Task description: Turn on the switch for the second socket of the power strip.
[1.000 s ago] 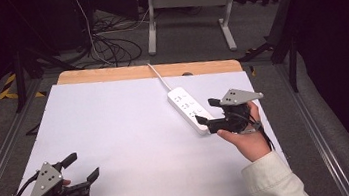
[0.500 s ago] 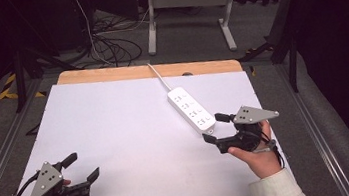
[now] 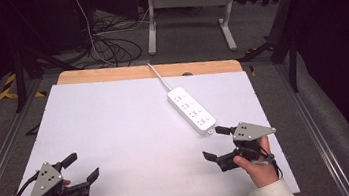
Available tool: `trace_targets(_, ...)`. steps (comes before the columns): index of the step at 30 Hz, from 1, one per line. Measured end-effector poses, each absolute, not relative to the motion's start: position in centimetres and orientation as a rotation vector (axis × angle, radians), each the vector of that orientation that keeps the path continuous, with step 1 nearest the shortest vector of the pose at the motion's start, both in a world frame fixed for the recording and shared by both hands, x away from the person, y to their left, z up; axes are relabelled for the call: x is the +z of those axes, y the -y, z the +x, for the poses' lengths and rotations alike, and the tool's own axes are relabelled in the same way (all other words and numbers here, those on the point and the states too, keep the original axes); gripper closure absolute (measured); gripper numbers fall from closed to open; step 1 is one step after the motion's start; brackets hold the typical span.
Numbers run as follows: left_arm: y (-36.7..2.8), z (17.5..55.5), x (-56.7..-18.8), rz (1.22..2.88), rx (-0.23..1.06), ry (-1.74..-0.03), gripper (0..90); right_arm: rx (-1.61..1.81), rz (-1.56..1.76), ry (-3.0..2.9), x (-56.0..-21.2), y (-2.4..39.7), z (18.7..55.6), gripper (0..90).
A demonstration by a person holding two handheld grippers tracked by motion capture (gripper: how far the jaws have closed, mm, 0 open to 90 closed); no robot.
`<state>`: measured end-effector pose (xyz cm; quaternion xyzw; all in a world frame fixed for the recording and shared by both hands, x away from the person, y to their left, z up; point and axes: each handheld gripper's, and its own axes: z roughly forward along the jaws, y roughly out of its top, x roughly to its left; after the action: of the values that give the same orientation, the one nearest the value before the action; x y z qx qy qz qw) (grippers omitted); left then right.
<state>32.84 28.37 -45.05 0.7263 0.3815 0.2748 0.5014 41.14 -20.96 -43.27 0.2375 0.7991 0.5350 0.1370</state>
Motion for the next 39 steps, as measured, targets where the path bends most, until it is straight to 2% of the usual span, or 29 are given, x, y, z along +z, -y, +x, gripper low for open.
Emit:
trace_targets(19,-28.8,32.8,-45.0,1.757,0.669,-0.927,17.0,1.449,0.847,-2.4,-48.8,22.9,39.5,3.3)
trace_targets(30,-28.8,32.9,-46.0,1.806,0.639,-0.952,15.9,1.321,0.96,-2.39,-49.7,22.9,39.4,3.3)
trace_targets(39,-28.7,33.0,-47.2,1.836,0.635,-0.94,12.6,1.327,0.9,-2.296,-49.2,23.0,39.3,3.3)
